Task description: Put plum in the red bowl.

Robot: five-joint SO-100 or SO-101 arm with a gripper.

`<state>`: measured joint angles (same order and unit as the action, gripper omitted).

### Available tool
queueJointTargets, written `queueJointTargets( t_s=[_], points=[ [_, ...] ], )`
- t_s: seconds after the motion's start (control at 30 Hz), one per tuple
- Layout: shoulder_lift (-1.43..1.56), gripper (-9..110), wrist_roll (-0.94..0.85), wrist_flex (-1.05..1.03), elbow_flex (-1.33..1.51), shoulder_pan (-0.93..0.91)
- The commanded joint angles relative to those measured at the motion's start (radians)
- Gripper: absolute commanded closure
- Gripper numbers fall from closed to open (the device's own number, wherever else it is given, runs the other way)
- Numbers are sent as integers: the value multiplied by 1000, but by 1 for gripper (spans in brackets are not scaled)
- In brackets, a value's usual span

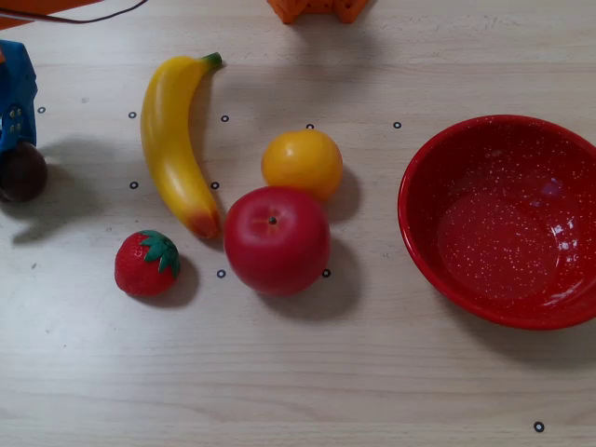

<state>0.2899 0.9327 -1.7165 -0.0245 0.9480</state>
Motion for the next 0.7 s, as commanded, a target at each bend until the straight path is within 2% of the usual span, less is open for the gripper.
queueJointTargets(
  t_s=[0.0, 0.53, 0.6, 0.67],
  points=[
    [63, 62, 18, 2, -84, 43],
    [66, 80, 35, -6, -83, 44],
    [66, 86, 38, -11, -83, 41],
    [66, 98, 40, -14, -84, 40]
  ],
)
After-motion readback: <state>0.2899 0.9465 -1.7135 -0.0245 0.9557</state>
